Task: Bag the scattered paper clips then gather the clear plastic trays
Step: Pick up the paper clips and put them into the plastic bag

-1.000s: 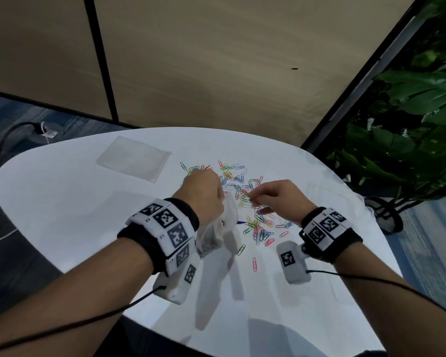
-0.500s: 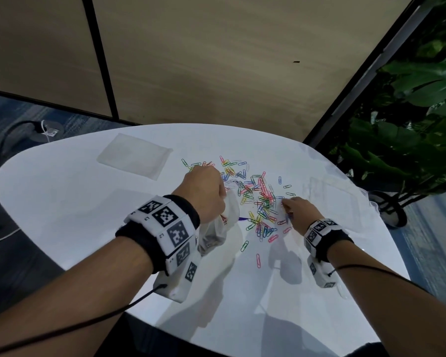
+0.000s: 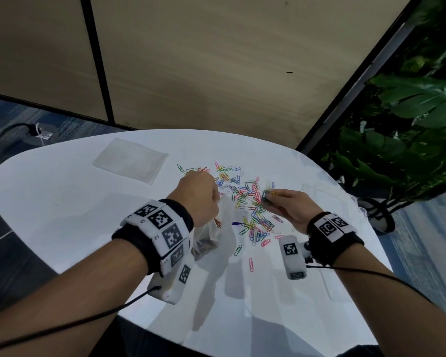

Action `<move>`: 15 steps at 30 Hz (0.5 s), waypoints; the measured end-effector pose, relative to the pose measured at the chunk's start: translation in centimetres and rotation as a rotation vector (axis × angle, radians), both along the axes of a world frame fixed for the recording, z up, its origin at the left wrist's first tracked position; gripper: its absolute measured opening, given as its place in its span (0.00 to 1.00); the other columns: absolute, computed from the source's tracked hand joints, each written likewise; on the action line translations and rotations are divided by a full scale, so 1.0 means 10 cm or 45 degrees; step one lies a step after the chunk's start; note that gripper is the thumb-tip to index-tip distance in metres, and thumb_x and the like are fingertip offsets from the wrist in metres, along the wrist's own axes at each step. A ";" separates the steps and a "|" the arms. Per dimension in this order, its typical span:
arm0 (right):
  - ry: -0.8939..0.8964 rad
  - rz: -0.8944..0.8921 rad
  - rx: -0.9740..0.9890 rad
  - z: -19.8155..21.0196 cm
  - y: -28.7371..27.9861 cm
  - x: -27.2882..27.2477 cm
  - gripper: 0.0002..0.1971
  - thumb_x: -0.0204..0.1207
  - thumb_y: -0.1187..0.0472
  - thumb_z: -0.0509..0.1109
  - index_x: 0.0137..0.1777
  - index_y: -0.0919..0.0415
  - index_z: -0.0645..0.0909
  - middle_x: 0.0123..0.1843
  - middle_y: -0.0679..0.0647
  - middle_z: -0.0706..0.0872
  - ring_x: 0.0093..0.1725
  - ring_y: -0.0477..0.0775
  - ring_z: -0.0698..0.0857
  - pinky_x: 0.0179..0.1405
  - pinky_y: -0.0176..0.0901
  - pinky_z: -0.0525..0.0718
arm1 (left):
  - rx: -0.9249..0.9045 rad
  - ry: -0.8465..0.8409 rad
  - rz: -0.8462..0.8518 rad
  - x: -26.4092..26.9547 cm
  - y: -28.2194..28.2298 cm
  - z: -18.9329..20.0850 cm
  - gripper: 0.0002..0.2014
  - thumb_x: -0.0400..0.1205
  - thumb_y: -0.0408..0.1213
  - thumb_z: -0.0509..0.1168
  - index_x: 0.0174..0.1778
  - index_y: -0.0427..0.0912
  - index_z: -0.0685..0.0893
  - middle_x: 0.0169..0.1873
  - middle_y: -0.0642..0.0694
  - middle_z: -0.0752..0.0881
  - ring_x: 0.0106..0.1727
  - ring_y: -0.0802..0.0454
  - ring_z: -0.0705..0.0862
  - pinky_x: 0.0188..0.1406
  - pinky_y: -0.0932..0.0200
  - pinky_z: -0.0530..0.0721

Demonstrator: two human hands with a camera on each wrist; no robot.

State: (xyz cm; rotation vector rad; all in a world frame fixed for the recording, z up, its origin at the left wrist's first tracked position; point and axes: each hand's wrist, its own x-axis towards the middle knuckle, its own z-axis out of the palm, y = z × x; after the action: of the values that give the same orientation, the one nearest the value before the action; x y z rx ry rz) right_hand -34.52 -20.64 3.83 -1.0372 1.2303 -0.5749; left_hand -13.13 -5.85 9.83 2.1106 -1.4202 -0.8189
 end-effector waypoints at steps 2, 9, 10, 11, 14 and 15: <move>-0.162 0.086 0.100 0.17 0.20 0.18 0.10 0.78 0.71 0.70 0.57 0.74 0.84 0.49 0.65 0.90 0.46 0.54 0.91 0.44 0.35 0.90 | -0.005 0.009 -0.002 -0.02 0.00 0.01 0.10 0.81 0.28 0.65 0.49 0.40 0.92 0.48 0.42 0.91 0.45 0.45 0.89 0.55 0.53 0.90; -0.152 0.366 0.104 0.18 0.74 0.66 0.04 0.79 0.74 0.68 0.50 0.71 0.85 0.45 0.62 0.90 0.44 0.54 0.90 0.48 0.38 0.90 | -0.028 0.000 0.028 -0.05 0.00 0.02 0.10 0.77 0.27 0.66 0.41 0.41 0.94 0.33 0.47 0.87 0.42 0.45 0.91 0.48 0.55 0.90; -0.057 0.391 0.019 0.15 0.78 0.69 0.05 0.77 0.76 0.69 0.47 0.69 0.85 0.43 0.63 0.89 0.41 0.54 0.90 0.47 0.39 0.90 | -0.026 -0.004 0.027 -0.06 0.00 0.02 0.10 0.77 0.27 0.66 0.40 0.41 0.94 0.31 0.47 0.86 0.41 0.46 0.90 0.46 0.57 0.90; 0.049 0.409 -0.081 0.11 0.80 0.71 0.06 0.75 0.77 0.71 0.45 0.68 0.87 0.43 0.63 0.90 0.40 0.55 0.89 0.48 0.42 0.91 | -0.024 -0.004 0.024 -0.07 0.00 0.02 0.10 0.77 0.27 0.66 0.39 0.42 0.93 0.31 0.47 0.86 0.40 0.47 0.90 0.44 0.58 0.89; 0.386 0.491 -0.408 0.02 0.80 0.72 0.09 0.67 0.73 0.75 0.40 0.59 0.91 0.32 0.55 0.90 0.36 0.58 0.91 0.50 0.57 0.91 | -0.035 0.006 0.029 -0.11 -0.01 0.00 0.11 0.75 0.27 0.67 0.38 0.42 0.94 0.39 0.47 0.90 0.45 0.47 0.89 0.41 0.61 0.85; 0.489 0.511 -0.515 0.02 0.79 0.73 0.10 0.66 0.70 0.75 0.35 0.53 0.90 0.29 0.53 0.89 0.35 0.60 0.91 0.47 0.58 0.92 | -0.043 0.007 0.034 -0.12 -0.02 -0.01 0.11 0.74 0.27 0.67 0.40 0.42 0.94 0.42 0.47 0.91 0.46 0.48 0.88 0.42 0.61 0.84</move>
State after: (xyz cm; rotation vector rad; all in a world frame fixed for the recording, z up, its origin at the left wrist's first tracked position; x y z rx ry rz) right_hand -27.22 -12.75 3.98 -1.7498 1.2089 -0.3204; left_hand -14.34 -6.05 9.73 2.0961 -1.3901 -0.7849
